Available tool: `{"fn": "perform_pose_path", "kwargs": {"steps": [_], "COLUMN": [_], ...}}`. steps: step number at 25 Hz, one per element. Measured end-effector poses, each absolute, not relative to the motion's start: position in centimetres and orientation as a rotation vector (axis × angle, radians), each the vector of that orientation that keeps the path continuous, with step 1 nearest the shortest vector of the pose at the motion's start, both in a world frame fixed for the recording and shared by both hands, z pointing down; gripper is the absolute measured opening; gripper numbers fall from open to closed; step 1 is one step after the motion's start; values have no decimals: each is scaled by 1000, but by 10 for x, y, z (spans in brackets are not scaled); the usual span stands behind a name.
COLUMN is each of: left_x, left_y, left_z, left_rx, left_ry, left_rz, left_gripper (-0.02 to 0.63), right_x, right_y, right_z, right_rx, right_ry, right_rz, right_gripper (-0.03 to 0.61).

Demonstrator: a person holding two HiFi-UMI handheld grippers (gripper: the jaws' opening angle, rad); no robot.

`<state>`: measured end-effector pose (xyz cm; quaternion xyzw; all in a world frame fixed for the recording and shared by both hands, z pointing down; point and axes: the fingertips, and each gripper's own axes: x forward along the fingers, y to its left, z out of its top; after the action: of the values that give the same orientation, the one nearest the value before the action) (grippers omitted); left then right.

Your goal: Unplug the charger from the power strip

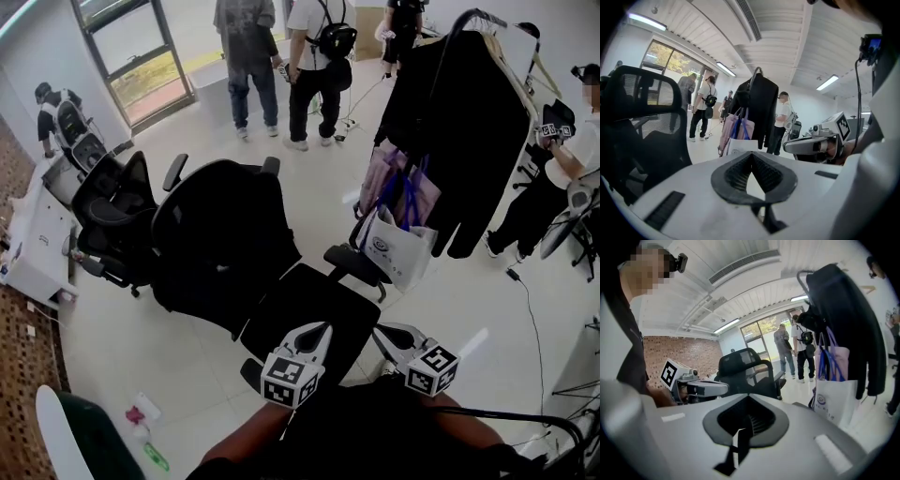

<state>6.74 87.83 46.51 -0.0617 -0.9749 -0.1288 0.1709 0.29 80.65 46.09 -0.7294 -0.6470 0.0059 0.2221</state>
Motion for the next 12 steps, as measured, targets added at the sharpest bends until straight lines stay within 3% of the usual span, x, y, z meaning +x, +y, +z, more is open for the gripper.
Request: {"fn": "perform_pose_path", "kwargs": {"steps": [12], "left_x": [-48], "left_y": [708], "left_z": [447], "left_rx": [197], "left_ry": [-2766], "left_rz": [-223], "left_gripper": [6], "right_x": [-94], "right_y": [623], "right_z": [445], "right_rx": [-1789], "right_ry": [-2096], "right_rz": [165], "right_gripper": [2]}}
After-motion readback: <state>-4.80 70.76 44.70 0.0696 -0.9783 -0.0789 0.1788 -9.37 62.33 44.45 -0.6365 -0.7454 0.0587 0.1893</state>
